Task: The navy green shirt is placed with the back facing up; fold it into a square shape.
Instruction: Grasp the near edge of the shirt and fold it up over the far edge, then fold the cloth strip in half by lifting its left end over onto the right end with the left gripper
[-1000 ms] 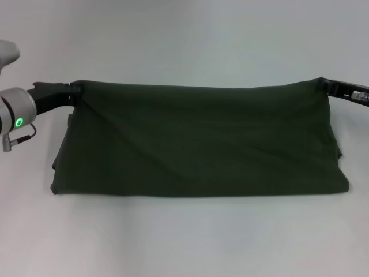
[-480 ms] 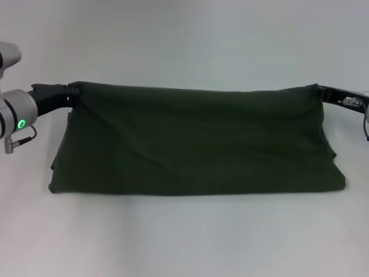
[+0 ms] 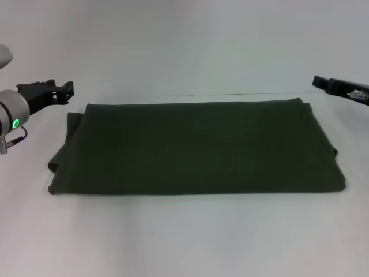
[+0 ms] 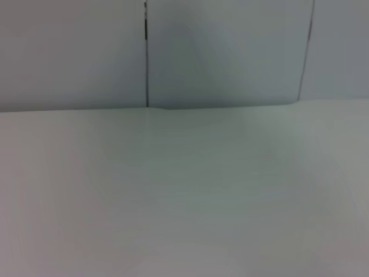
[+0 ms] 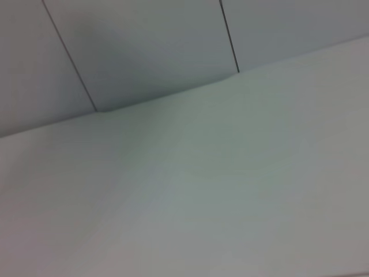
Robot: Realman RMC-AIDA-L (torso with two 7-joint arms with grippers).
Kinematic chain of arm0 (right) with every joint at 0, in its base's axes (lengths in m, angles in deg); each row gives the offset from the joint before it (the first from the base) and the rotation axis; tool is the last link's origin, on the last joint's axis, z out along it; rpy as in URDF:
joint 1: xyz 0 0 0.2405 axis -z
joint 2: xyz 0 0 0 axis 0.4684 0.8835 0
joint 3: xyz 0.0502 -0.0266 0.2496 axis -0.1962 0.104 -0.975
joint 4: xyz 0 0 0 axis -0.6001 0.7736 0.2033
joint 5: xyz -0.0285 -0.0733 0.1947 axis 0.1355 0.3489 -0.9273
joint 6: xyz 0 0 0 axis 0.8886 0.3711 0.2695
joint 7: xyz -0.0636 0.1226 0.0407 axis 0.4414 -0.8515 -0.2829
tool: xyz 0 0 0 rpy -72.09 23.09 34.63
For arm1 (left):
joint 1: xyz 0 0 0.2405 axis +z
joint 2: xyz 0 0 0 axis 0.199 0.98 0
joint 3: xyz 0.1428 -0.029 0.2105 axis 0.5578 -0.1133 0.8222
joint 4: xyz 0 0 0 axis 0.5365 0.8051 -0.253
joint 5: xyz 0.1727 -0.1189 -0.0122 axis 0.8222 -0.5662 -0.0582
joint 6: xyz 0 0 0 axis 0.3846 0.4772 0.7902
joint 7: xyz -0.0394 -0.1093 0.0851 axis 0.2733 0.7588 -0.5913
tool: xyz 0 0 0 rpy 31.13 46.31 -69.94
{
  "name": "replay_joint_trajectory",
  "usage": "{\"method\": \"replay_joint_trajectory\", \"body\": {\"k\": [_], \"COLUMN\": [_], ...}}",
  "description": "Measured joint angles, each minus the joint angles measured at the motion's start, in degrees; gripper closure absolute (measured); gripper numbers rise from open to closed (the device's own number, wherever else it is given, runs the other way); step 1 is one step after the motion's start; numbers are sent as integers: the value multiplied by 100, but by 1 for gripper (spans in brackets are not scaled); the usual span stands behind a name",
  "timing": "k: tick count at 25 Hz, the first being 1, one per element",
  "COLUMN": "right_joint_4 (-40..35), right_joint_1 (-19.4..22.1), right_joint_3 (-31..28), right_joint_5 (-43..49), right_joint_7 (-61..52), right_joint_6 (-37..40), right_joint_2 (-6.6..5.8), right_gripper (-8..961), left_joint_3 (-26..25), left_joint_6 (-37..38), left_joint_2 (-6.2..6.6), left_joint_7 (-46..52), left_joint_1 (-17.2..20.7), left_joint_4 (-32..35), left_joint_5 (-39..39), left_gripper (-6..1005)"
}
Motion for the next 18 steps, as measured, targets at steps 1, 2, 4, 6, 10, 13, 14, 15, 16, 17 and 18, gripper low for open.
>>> {"method": "replay_joint_trajectory", "body": {"k": [1,2,4,6,10,13,14,15,16,17,18], "right_joint_4": [-8,-10,-30,-77,-170,-297,-340,-396,-552,-552,-641], "right_joint_1": [17,47,137,325,526,712,759,811,912,912,952], "right_joint_3": [1,9,13,13,18,67,114,199,447,447,570], "right_joint_5": [-39,-105,-255,-465,-541,-518,-505,-498,-496,-496,-496], "right_joint_7": [-2,-3,-4,-56,-318,-615,-717,-830,-1104,-1104,-1230], "right_joint_6": [75,226,634,1518,2398,3103,3273,3428,3685,3685,3770], "right_joint_2": [-11,-30,-75,-144,-206,-241,-246,-258,-276,-276,-283], "right_gripper": [623,587,514,431,243,186,167,148,129,129,129], "left_joint_3": [8,14,30,33,35,40,42,44,44,44,45], "left_joint_6": [36,74,436,1056,2754,3798,3992,4309,4477,4648,4766], "left_joint_2": [-2,-4,-12,-14,71,141,166,217,246,286,315], "left_joint_7": [27,56,268,578,1221,1738,1865,2060,2164,2298,2415], "left_joint_1": [30,57,181,344,681,878,917,989,1024,1053,1080], "left_joint_4": [29,55,211,425,815,1034,1067,1104,1118,1128,1133], "left_joint_5": [-44,-72,-114,-118,-107,-51,-44,-33,-28,-19,-6], "left_gripper": [751,639,550,460,344,303,289,276,262,248,235]}}
